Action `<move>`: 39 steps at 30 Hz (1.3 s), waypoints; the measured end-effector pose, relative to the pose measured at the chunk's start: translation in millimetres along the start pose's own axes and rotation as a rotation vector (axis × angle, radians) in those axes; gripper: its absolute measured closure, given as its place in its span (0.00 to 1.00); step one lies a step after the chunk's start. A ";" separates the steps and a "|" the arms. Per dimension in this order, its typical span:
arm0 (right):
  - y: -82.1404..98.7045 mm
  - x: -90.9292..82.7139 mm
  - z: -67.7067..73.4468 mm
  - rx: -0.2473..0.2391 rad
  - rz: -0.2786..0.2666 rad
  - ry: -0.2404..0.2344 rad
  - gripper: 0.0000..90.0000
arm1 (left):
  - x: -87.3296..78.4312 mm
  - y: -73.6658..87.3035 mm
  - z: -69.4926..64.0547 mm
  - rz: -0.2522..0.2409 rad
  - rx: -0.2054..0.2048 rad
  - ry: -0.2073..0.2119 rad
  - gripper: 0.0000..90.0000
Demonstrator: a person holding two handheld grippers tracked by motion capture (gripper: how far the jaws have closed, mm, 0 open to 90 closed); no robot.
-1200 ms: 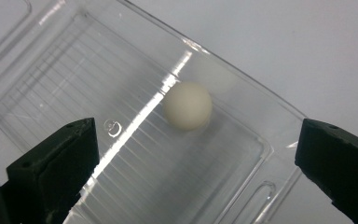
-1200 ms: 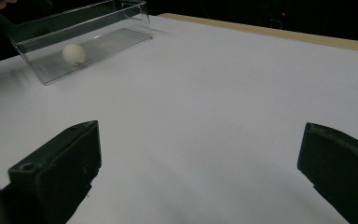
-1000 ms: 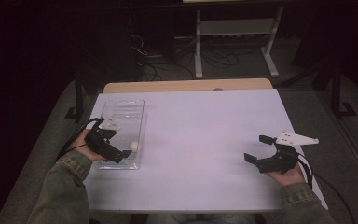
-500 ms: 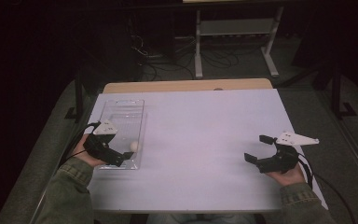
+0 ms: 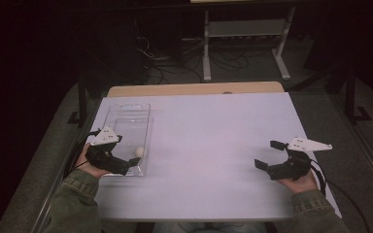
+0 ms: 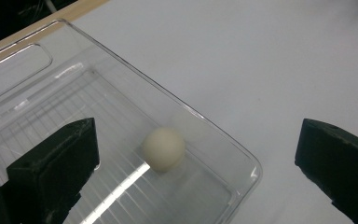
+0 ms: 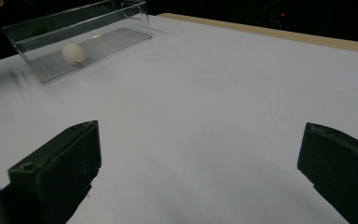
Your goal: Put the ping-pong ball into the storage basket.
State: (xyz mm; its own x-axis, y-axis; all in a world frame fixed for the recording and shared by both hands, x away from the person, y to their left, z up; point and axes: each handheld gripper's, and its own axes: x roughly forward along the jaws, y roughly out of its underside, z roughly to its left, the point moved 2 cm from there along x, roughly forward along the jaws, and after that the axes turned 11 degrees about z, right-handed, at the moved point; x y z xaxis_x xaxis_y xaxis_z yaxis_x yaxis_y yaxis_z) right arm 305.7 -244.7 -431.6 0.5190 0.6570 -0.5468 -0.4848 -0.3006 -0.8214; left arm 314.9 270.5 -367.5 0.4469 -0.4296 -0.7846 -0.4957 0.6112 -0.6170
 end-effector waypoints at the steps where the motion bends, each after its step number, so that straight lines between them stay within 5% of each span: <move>1: 0.0 0.0 0.0 0.000 0.000 0.000 0.00 | 0.0 0.0 0.0 0.000 0.000 0.000 0.00; 13: 0.2 0.2 0.3 -0.002 0.002 0.001 0.00 | -4.6 8.8 -5.1 -0.044 0.003 0.003 0.00; 39: 0.2 -0.3 1.2 -0.006 0.000 0.006 0.00 | -4.8 44.9 -4.0 -0.135 -0.091 -0.010 0.00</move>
State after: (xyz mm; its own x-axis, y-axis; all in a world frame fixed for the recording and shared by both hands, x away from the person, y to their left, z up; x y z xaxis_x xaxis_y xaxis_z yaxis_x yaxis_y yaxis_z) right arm 304.6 -244.1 -431.5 0.5233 0.6528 -0.5477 -0.4804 -0.3048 -0.8224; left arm 287.6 297.4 -391.8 0.5211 -0.4972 -0.6937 -0.4956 0.4855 -0.7202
